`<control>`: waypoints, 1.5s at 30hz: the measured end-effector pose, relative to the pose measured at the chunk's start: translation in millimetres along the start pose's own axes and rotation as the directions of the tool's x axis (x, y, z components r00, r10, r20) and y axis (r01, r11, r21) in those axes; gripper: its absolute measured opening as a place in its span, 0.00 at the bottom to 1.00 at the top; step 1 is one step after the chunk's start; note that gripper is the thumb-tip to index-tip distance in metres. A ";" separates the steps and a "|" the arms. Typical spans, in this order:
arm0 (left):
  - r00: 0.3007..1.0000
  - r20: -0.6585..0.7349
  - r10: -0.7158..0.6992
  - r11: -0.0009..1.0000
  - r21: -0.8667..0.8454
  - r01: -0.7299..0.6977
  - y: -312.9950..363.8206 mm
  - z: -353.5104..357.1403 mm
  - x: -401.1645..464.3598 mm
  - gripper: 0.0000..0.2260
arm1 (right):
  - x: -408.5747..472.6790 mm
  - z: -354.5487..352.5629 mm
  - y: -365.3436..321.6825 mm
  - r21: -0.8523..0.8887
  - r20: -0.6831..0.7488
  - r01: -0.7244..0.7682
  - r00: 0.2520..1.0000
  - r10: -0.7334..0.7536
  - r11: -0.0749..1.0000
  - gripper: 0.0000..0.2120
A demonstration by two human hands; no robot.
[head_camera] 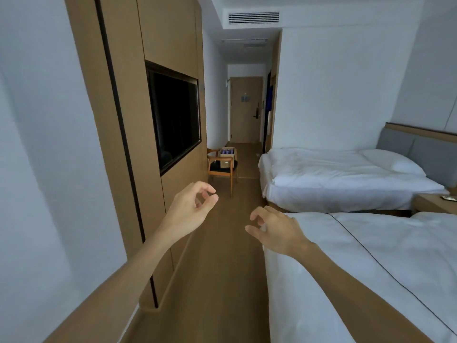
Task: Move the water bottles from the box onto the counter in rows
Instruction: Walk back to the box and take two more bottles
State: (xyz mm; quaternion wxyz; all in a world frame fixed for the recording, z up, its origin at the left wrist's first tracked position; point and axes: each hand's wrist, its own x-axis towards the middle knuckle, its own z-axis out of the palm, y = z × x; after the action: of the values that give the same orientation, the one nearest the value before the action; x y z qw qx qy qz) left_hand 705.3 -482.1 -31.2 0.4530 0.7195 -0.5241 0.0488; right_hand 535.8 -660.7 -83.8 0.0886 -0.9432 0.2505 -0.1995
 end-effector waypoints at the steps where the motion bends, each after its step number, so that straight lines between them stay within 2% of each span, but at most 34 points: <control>1: 1.000 -0.007 0.005 1.000 -0.001 -0.005 -13.0 8.6 18.6 0.07 | 19.9 6.9 8.7 -0.005 -0.003 -0.001 1.000 0.001 1.000 0.15; 11: 0.999 0.031 0.024 0.999 -0.027 -0.023 -130.4 80.8 222.0 0.05 | 216.9 55.1 94.3 -0.065 -0.029 -0.073 0.997 0.071 0.995 0.15; 21: 0.997 0.062 0.052 0.998 -0.050 -0.049 -220.0 164.6 382.5 0.04 | 378.9 93.8 200.7 -0.068 -0.043 -0.111 0.993 0.109 0.991 0.14; 32: 0.999 0.047 -0.014 1.000 -0.004 0.014 -294.1 262.1 577.6 0.05 | 588.3 111.4 337.4 -0.030 0.013 -0.042 0.999 0.043 0.999 0.15; 45: 0.997 0.028 -0.074 0.997 0.023 0.073 -418.1 338.4 766.5 0.04 | 801.2 178.0 438.3 -0.056 0.054 -0.008 0.998 0.011 0.998 0.14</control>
State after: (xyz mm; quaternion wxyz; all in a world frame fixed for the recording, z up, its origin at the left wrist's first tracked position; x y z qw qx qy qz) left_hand 1243.9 -1247.4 -62.5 0.4389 0.7438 -0.5033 0.0276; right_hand 1055.9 -1432.1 -96.0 0.0703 -0.9491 0.2581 -0.1662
